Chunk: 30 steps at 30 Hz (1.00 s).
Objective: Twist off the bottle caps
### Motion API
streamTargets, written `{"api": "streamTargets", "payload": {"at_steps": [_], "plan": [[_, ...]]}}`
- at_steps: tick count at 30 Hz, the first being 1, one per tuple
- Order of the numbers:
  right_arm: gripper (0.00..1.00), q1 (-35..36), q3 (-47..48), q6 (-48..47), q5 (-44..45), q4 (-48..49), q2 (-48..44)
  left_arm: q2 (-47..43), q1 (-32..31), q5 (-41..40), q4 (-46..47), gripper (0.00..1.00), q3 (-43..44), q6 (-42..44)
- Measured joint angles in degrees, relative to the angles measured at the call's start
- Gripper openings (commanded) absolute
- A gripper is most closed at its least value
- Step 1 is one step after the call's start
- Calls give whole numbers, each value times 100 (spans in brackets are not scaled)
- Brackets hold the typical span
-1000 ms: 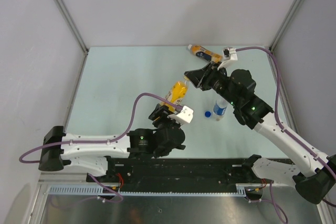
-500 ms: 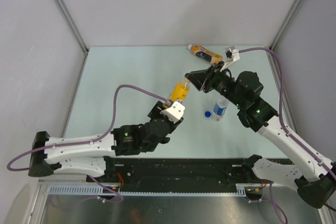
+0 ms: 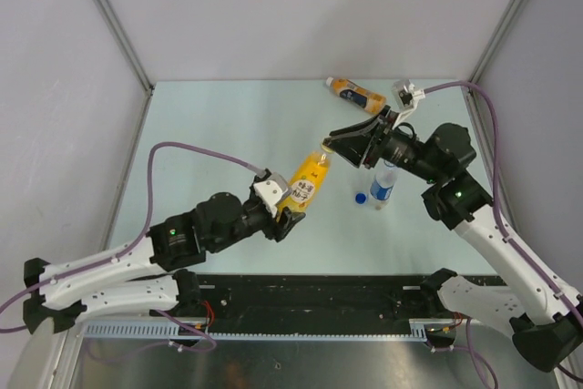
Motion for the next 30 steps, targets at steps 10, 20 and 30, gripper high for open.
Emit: {"api": "streamTargets", "payload": {"at_steps": [10, 20, 30], "plan": [[0, -98, -37, -157, -1580, 638, -428, -476, 208, 2070, 11, 0, 0, -48], [0, -90, -356, -76, -2846, 1843, -691, -651, 275, 3508, 42, 0, -9, 48], [0, -42, -601, -7, -3294, 2599, -863, -964, 275, 3840, 118, 0, -168, 186]]}}
